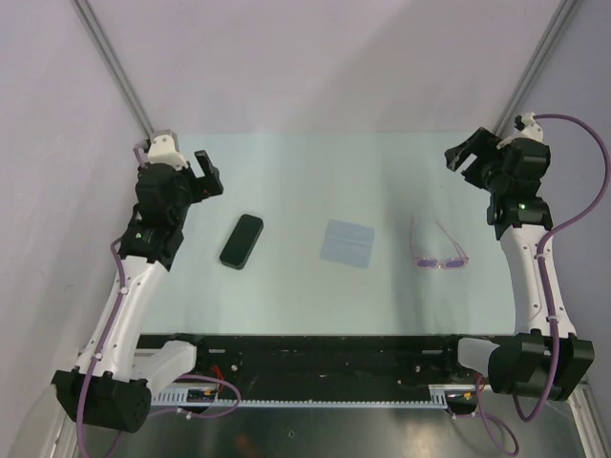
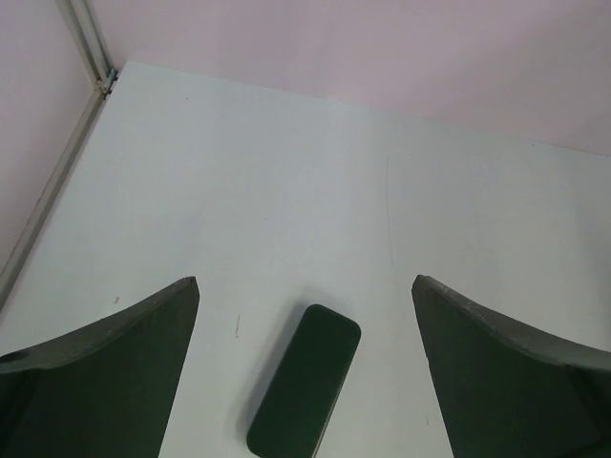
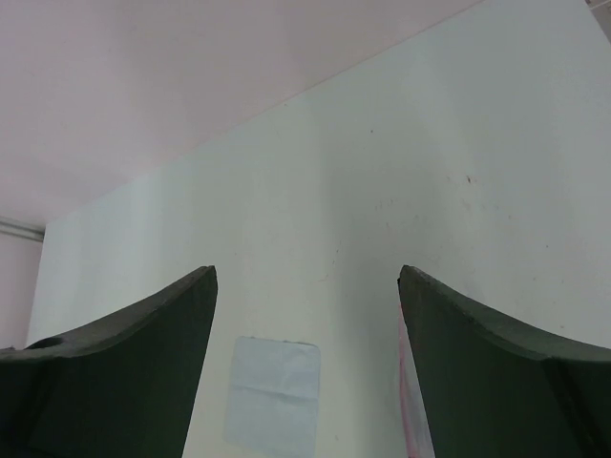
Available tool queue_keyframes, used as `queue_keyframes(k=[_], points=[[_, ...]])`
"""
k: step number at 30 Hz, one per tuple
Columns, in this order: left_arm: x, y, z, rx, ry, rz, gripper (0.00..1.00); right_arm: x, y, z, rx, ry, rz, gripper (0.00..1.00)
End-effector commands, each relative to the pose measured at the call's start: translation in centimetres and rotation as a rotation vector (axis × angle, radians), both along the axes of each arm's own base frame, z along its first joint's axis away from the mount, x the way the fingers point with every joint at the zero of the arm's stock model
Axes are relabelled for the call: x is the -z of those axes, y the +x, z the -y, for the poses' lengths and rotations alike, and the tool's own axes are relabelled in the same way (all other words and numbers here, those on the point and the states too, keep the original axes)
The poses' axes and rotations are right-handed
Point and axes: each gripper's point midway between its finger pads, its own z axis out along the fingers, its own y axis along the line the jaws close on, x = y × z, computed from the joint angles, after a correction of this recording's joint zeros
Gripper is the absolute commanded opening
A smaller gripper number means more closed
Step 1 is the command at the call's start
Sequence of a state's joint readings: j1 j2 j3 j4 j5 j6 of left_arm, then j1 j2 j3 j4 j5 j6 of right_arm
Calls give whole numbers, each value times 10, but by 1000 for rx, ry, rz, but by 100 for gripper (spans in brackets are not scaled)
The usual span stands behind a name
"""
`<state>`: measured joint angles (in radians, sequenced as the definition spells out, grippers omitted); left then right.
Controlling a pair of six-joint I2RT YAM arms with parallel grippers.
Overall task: Organize the sunglasses
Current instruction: Move the sunglasses case to the center of the board.
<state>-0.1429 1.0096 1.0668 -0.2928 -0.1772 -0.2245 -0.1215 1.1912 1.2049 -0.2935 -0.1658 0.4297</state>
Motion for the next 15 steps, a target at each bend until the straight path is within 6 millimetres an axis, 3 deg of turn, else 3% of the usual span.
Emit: queue_keyframes(k=[1, 6, 9, 15], points=[[-18, -3, -11, -75, -27, 72, 100, -29, 5, -6, -24, -19, 79, 83], [-3, -4, -17, -87, 27, 36, 100, -23, 4, -23, -99, -46, 67, 83], [26, -2, -6, -12, 51, -31, 100, -22, 3, -42, -172, -104, 75, 86], [110, 9, 41, 191, 118, -284, 100, -2, 5, -80, -222, -265, 38, 89]])
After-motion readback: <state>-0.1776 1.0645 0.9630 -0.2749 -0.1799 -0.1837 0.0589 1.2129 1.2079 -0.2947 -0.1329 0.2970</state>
